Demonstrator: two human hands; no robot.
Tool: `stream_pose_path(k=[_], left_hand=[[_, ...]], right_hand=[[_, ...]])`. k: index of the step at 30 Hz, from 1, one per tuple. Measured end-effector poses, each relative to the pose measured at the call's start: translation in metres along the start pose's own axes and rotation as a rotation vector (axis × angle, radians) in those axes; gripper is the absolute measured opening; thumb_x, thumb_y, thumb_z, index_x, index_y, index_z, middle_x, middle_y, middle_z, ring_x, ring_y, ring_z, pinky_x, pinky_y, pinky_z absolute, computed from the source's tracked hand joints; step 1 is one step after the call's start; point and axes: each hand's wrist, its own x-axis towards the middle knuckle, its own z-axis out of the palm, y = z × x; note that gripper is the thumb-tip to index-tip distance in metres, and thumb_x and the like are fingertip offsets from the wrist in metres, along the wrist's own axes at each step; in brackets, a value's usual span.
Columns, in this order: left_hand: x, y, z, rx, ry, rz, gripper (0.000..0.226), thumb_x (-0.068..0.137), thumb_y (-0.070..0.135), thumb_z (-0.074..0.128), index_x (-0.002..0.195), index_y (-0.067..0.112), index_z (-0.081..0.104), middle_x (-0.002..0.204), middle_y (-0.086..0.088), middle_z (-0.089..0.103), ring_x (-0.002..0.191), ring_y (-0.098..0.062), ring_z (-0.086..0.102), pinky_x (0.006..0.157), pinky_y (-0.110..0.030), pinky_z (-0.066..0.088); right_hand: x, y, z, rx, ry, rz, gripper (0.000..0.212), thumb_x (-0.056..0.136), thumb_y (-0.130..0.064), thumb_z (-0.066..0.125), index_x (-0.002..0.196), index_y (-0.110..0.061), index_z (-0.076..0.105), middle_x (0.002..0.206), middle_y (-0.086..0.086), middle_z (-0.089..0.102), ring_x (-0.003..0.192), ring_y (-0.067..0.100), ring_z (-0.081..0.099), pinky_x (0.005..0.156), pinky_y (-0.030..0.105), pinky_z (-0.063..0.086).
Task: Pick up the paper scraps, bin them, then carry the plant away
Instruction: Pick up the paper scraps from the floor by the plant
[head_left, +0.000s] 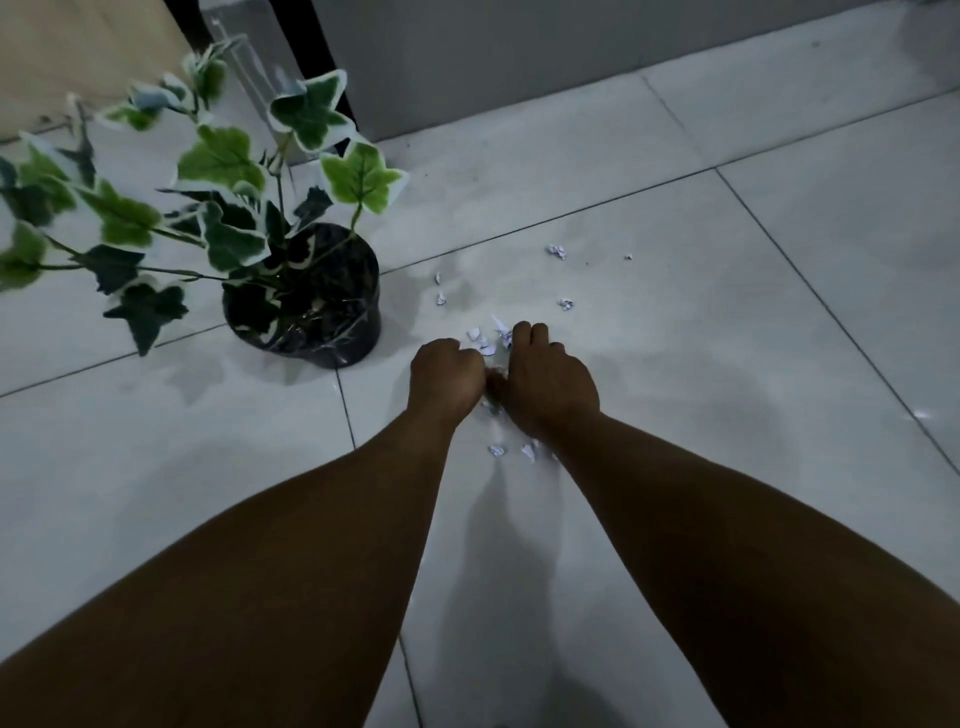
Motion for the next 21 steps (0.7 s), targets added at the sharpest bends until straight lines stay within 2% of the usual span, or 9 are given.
stream_pose_path(k=[3,6,8,11,13,14,16,18,21], left_hand=[[0.006,0.003,0.001,-0.051,0.016,0.049,0.027,0.095,0.0,0.043,0.114,-0.005,0.062,0.116,-0.02,0.063,0.109,-0.036,0.059,0.089,-0.036,0.044],[0.012,0.007,0.003,-0.164,-0.011,-0.002,0.028,0.099,0.005,0.04,0.117,-0.001,0.06,0.118,-0.019,0.065,0.11,-0.035,0.061,0.093,-0.039,0.049],[0.013,0.004,0.004,-0.318,0.005,-0.065,0.027,0.098,0.01,0.041,0.114,0.003,0.062,0.115,-0.017,0.066,0.108,-0.034,0.062,0.091,-0.04,0.049],[0.012,-0.003,0.001,-0.552,0.099,-0.219,0.019,0.089,0.012,0.049,0.102,0.016,0.063,0.096,-0.004,0.069,0.092,-0.023,0.065,0.074,-0.031,0.052],[0.013,-0.007,-0.004,-0.581,0.157,-0.27,0.019,0.084,0.003,0.051,0.096,0.016,0.059,0.08,0.004,0.06,0.072,-0.01,0.058,0.057,-0.019,0.042],[0.013,-0.008,-0.006,-0.554,0.179,-0.265,0.021,0.084,0.001,0.05,0.095,0.016,0.058,0.077,0.007,0.055,0.068,-0.007,0.053,0.054,-0.016,0.037],[0.012,-0.011,-0.008,-0.527,0.192,-0.254,0.021,0.084,0.001,0.05,0.091,0.017,0.06,0.079,0.009,0.055,0.074,-0.011,0.053,0.059,-0.017,0.038],[0.013,-0.015,-0.007,-0.503,0.162,-0.249,0.021,0.086,0.003,0.049,0.088,0.019,0.063,0.089,0.007,0.06,0.086,-0.014,0.055,0.075,-0.02,0.042],[0.013,-0.017,-0.004,-0.626,0.064,-0.281,0.021,0.084,0.01,0.051,0.078,0.021,0.068,0.092,-0.001,0.07,0.088,-0.022,0.066,0.088,-0.031,0.054]], right_hand=[[0.009,-0.011,0.005,-0.026,-0.039,-0.06,0.065,0.085,-0.052,0.054,0.131,-0.009,0.037,0.12,0.011,0.048,0.098,0.031,0.057,0.063,0.035,0.035],[0.018,-0.02,0.008,-0.012,-0.09,-0.086,0.075,0.079,-0.044,0.063,0.139,-0.012,0.031,0.125,0.01,0.044,0.101,0.031,0.055,0.065,0.035,0.035],[0.022,-0.02,0.007,-0.038,-0.092,-0.1,0.067,0.082,-0.039,0.061,0.138,-0.015,0.032,0.125,0.01,0.043,0.099,0.032,0.055,0.063,0.036,0.035],[0.018,-0.016,0.006,-0.069,-0.032,-0.163,0.038,0.094,-0.036,0.044,0.127,-0.018,0.042,0.116,0.011,0.047,0.091,0.034,0.055,0.057,0.036,0.035],[0.015,-0.015,0.01,-0.062,0.008,-0.228,0.027,0.098,-0.032,0.038,0.118,-0.016,0.049,0.108,0.013,0.051,0.083,0.036,0.056,0.053,0.036,0.033],[0.013,-0.014,0.012,-0.057,0.022,-0.275,0.023,0.098,-0.027,0.039,0.112,-0.014,0.052,0.102,0.014,0.053,0.076,0.036,0.058,0.049,0.035,0.031],[0.01,-0.01,0.016,-0.046,0.025,-0.359,0.013,0.094,-0.017,0.051,0.1,-0.007,0.056,0.086,0.016,0.055,0.054,0.035,0.057,0.042,0.032,0.027],[0.007,-0.006,0.019,-0.013,0.064,-0.385,0.009,0.091,-0.013,0.058,0.092,-0.005,0.056,0.077,0.016,0.056,0.045,0.035,0.054,0.04,0.031,0.027],[0.004,-0.004,0.014,0.311,0.047,-0.149,0.018,0.099,-0.021,0.047,0.095,-0.007,0.056,0.085,0.013,0.063,0.072,0.03,0.059,0.061,0.036,0.038]])
